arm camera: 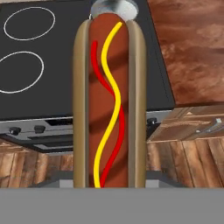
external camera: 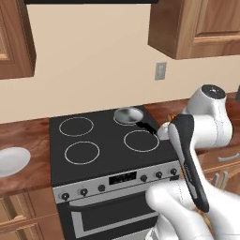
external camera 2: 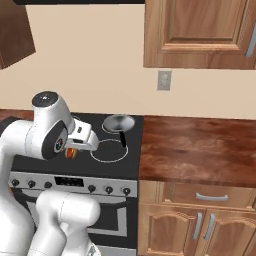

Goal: Place the cold items (kiwi and peach) from the fridge in one tupperware on the dining counter. Place the warm items (hot dog and kebab skewer) in the stove area in another tupperware.

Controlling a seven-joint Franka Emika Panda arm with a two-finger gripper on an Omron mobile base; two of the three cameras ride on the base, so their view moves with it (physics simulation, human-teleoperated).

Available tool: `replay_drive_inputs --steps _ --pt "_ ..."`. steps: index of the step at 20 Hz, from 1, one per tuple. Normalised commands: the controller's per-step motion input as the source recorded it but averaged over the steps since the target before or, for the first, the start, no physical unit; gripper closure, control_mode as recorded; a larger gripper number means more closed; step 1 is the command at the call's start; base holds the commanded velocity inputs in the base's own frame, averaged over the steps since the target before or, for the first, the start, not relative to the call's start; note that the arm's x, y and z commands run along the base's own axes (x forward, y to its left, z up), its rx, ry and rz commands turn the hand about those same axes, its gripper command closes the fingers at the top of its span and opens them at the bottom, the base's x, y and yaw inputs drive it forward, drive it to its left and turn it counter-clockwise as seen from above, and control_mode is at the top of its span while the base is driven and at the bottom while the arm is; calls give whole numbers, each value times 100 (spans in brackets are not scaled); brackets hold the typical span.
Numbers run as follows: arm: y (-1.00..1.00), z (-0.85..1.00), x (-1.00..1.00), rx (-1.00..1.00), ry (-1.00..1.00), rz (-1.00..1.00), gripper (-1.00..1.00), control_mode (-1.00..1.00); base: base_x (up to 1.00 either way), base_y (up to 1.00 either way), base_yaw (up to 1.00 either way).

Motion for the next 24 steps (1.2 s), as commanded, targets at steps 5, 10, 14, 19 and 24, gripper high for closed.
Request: replay_drive_inputs --steps 5,10,14,19,24 --pt "0 -45 0 -11 12 0 100 -100 0 0 0" --pt "0 -6 0 1 -1 0 100 -100 0 0 0" --pt "0 -1 -1 0 -3 0 100 -100 0 0 0" --pt "0 0 -3 0 0 0 100 100 -36 11 10" --pt "0 0 0 0 0 0 100 100 -70 44 30"
